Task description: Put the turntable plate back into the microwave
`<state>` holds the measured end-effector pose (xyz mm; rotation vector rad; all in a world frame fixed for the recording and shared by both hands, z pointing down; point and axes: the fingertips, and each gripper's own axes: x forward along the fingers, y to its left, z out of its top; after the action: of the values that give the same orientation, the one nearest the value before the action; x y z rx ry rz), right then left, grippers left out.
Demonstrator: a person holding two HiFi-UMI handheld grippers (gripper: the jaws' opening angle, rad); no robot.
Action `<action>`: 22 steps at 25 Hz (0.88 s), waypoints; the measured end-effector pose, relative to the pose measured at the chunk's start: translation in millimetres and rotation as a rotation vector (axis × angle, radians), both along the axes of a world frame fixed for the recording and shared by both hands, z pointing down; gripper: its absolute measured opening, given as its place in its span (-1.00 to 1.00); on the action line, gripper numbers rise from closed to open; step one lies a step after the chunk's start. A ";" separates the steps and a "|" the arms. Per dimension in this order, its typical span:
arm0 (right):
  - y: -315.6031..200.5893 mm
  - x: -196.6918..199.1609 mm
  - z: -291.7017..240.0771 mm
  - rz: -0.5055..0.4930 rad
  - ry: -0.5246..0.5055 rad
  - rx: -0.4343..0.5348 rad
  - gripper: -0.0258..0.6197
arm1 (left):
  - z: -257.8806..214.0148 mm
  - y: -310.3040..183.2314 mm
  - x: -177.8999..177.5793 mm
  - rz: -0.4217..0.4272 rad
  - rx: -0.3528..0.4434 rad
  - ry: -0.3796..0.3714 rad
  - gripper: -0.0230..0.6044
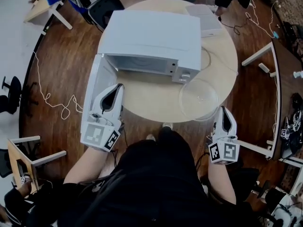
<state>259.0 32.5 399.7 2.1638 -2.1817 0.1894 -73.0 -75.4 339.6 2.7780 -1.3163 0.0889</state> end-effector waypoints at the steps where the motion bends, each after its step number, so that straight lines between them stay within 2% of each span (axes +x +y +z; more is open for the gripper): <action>1: -4.9 5.5 0.4 0.002 -0.006 -0.001 -0.92 | -1.3 -6.7 5.6 -0.001 0.001 0.002 -0.90; 8: -33.0 21.0 16.7 -0.061 -0.059 -0.055 -0.92 | -13.0 -30.1 36.3 -0.033 0.013 -0.006 -0.90; 14: -53.8 19.1 29.6 -0.091 -0.101 -0.071 -0.92 | -18.5 -48.0 34.9 -0.062 -0.002 -0.020 -0.90; 17: -49.1 27.1 44.3 -0.061 -0.134 -0.096 -0.92 | -18.3 -52.4 40.5 -0.029 -0.002 -0.026 -0.90; 22: -37.3 48.7 77.2 0.050 -0.190 -0.162 -0.92 | -19.4 -72.8 52.9 0.043 0.001 -0.008 -0.90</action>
<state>307.7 -4.8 476.8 2.1914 -2.1202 0.5759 -20.1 -148.2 320.2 2.8103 -1.2584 0.1020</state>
